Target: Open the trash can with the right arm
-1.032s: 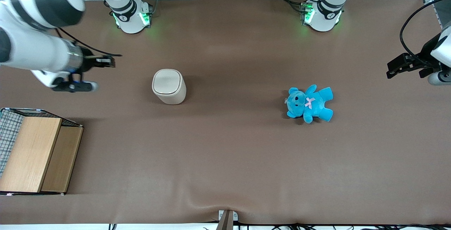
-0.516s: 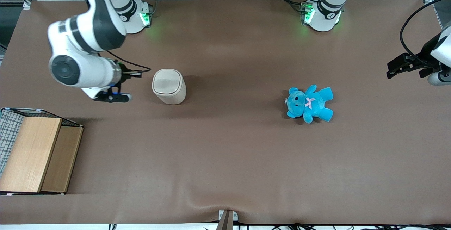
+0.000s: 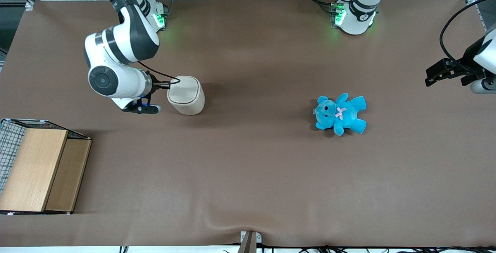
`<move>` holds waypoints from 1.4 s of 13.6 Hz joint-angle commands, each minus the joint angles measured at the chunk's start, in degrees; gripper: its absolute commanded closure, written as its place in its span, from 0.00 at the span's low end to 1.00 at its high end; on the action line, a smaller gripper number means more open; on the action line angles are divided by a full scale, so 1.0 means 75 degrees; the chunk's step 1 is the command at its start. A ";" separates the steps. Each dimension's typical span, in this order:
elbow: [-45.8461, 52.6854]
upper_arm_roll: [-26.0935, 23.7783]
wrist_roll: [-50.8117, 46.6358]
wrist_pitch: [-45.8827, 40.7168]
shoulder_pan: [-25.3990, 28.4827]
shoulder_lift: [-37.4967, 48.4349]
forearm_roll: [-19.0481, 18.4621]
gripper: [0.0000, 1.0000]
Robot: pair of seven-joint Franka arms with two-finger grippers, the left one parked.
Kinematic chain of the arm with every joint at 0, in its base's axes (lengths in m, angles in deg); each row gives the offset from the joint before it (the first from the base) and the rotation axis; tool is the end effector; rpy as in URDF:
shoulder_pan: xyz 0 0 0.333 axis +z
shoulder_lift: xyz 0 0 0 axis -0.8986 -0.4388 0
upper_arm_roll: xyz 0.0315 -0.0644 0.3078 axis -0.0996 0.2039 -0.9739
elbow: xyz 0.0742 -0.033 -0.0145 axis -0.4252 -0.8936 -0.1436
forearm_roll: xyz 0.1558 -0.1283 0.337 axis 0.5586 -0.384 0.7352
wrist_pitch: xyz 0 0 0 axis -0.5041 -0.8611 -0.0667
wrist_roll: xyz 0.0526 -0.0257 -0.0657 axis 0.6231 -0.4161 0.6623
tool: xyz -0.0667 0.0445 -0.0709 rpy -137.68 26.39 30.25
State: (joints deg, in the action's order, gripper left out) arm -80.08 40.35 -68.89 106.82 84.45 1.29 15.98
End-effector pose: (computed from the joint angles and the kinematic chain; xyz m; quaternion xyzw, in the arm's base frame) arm 0.5150 0.1969 0.3491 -0.9769 0.0398 0.2099 0.0025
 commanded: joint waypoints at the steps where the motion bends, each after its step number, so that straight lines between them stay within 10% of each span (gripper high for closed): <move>1: -0.0024 0.0043 -0.0130 0.0216 0.0176 -0.0203 0.0165 1.00; 19: -0.0646 0.0055 -0.0247 0.0979 0.0539 -0.0474 0.0482 1.00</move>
State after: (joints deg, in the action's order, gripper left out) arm -83.03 40.39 -69.55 111.54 87.55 -2.38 18.79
